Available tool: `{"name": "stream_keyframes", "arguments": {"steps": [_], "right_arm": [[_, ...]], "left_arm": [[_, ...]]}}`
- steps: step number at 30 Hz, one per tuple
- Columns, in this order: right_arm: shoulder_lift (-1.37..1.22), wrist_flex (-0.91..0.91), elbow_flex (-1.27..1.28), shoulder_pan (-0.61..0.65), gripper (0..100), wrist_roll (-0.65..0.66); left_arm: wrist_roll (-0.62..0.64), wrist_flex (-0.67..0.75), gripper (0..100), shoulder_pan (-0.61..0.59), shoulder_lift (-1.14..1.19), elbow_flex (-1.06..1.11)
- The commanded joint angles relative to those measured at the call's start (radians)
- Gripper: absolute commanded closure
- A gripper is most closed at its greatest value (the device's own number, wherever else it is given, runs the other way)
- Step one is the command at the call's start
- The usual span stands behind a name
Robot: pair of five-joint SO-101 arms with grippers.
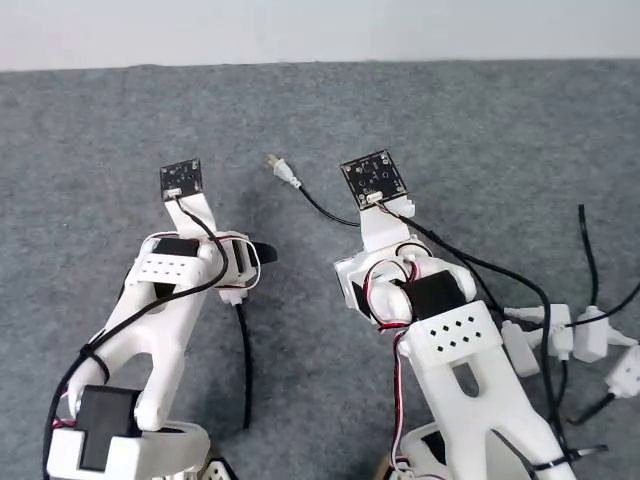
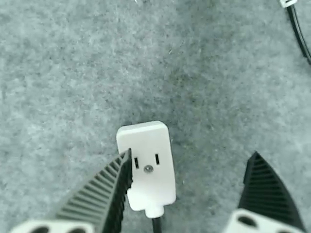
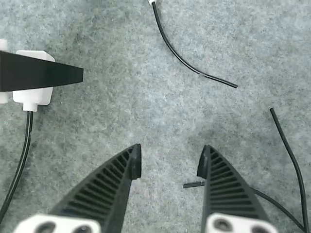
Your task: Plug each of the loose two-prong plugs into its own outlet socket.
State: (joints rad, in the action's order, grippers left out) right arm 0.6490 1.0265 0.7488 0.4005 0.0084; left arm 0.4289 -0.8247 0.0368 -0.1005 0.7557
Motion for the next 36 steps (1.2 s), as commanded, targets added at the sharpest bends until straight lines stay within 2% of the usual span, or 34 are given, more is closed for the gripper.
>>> {"name": "stream_keyframes", "arguments": {"steps": [1, 7, 13, 23, 30, 36], "right_arm": [[0.031, 0.007, -0.011, 0.007, 81.6, 0.009], [0.031, 0.007, -0.011, 0.007, 81.6, 0.009], [0.031, 0.007, -0.011, 0.007, 81.6, 0.009], [0.031, 0.007, -0.011, 0.007, 81.6, 0.009], [0.031, 0.007, -0.011, 0.007, 81.6, 0.009], [0.031, 0.007, -0.011, 0.007, 81.6, 0.008]], "left_arm": [[-0.020, 0.023, 65, -0.002, -0.005, -0.036], [-0.020, 0.023, 65, 0.005, -0.005, -0.041], [-0.014, 0.020, 65, 0.077, -0.005, -0.033], [-0.014, 0.017, 65, 0.032, -0.003, -0.015], [-0.020, -0.035, 75, 0.002, -0.005, -0.004], [-0.071, -0.084, 75, -0.018, -0.005, -0.001]]}}
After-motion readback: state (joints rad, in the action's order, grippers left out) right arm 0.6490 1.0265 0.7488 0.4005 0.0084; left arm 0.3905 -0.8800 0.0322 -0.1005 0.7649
